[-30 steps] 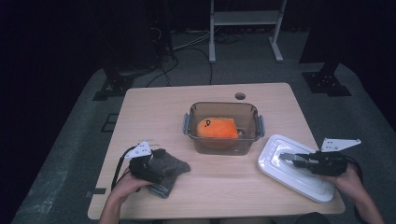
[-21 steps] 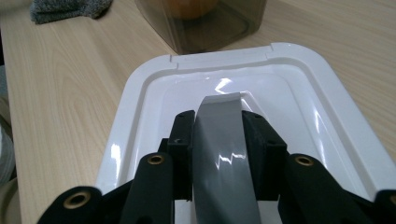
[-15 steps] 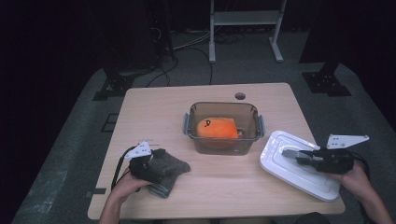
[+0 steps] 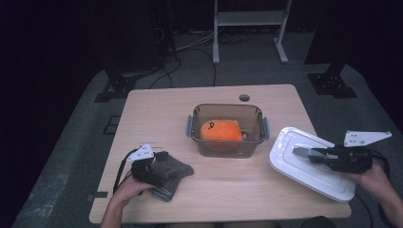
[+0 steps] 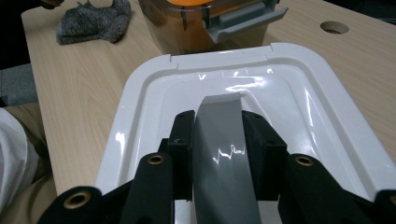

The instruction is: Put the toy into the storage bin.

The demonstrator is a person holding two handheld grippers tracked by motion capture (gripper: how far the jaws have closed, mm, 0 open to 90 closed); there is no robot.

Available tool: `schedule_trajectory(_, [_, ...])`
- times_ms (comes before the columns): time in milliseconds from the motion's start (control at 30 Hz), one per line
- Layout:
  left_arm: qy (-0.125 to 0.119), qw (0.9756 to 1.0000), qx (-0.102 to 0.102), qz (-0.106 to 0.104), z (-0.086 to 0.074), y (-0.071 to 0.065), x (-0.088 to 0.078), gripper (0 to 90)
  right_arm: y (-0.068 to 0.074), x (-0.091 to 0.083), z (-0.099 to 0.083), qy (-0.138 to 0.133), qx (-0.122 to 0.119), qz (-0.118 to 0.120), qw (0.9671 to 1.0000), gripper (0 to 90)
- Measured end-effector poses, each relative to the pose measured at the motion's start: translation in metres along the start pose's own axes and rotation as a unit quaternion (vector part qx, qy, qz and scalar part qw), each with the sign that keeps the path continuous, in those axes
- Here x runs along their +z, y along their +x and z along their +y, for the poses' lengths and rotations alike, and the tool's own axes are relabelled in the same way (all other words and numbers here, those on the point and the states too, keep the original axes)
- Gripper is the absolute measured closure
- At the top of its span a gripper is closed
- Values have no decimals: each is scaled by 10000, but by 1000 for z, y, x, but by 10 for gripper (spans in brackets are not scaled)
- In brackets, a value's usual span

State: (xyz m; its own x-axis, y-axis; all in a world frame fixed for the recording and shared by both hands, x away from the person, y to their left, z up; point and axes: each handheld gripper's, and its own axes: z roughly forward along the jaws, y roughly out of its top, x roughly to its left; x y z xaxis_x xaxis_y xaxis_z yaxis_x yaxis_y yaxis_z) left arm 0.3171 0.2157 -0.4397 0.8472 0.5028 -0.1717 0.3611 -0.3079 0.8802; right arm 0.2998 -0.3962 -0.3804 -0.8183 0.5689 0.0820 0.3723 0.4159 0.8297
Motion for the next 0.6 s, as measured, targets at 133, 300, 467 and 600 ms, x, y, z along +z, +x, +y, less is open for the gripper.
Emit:
schedule_trajectory(133, [1,10000,-3,0,0,0,0,27,1,-5,7,-45,-44,-3,10000,654])
schedule_trajectory(300, [3,10000,-12,16,-1,1,-1,27,2,-11,15,-147,-82,55,9998,654])
schedule_trajectory(467, [-16,10000,-32,15,0,1,-1,27,4,-16,25,-204,-153,104,9996,654])
schedule_trajectory(600, [-5,10000,-25,17,-1,1,-1,27,5,-18,34,-210,-212,134,9995,654])
